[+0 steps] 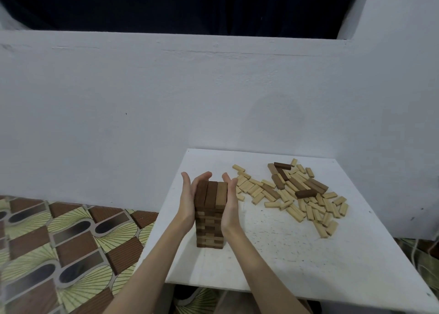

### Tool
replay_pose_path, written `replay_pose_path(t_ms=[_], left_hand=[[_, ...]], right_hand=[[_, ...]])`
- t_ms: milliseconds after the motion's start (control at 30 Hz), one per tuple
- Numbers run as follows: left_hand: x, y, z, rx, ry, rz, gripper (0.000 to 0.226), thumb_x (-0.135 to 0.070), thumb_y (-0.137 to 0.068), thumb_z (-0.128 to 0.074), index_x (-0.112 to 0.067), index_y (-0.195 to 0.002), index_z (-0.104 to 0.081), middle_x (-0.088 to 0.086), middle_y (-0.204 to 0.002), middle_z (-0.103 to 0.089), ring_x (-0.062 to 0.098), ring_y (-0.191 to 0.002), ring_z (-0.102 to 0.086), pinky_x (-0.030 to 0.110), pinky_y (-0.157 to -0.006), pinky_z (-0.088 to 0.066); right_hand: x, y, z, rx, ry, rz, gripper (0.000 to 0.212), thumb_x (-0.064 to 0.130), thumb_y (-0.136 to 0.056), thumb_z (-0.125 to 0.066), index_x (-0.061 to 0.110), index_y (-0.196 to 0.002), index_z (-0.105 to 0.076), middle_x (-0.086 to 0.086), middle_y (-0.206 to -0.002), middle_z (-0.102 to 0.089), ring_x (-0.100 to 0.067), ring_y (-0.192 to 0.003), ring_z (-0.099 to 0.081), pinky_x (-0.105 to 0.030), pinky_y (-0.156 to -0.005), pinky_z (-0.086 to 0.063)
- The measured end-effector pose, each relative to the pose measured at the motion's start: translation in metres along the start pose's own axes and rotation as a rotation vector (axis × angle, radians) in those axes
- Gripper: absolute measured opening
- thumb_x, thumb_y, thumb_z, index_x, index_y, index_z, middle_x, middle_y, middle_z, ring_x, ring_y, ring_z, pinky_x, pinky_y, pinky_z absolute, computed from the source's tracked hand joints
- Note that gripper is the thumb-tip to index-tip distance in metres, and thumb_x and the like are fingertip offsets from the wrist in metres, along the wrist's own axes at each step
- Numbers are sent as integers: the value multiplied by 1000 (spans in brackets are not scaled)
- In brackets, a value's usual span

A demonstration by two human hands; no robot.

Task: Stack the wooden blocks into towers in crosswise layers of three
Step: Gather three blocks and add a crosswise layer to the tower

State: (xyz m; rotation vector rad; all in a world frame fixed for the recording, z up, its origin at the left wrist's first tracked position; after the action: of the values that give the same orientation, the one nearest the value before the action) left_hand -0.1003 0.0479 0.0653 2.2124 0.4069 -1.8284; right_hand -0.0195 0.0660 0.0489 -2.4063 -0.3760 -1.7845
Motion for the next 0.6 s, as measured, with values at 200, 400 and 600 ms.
replay_pose_path(t_ms=[200, 400, 600], left_hand=[[10, -5, 12, -8, 133, 78, 77, -65, -91, -6, -20, -124, -59, -5, -118, -64, 10, -113, -57, 30, -101, -39], [55, 0, 27, -47, 119, 215, 71, -65, -90, -1, -29, -111, -59, -6, -109, -67, 16, -110, -56, 37, -109, -29], [69, 9, 20, 13, 114, 282, 90, -71, -81, -7, -11, -119, -62, 11, -111, -69, 24, -106, -64, 39, -100, -44]], right_hand=[[15, 5, 13, -44, -93, -48, 70, 65, -92, -19, 24, -147, -34, 9, -152, -28, -8, -139, -26, -30, -113, -23], [-17, 4, 40, -93, -109, -167, 69, 56, -96, -10, 16, -151, -24, 1, -157, -23, -17, -145, -18, -33, -111, -21], [-47, 12, 32, -42, -49, -208, 101, 88, -75, -22, 17, -145, -39, -11, -141, -50, -25, -128, -50, -24, -89, -50]])
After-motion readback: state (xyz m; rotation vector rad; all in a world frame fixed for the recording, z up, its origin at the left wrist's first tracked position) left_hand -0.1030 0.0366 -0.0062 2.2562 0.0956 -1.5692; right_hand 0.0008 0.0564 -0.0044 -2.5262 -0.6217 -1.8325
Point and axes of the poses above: each hand's wrist, its own y-axis away from the middle knuckle, its own z-axis out of the back of the hand, x = y × z, the point moved 2 cm from there along -y, towards the middle knuckle
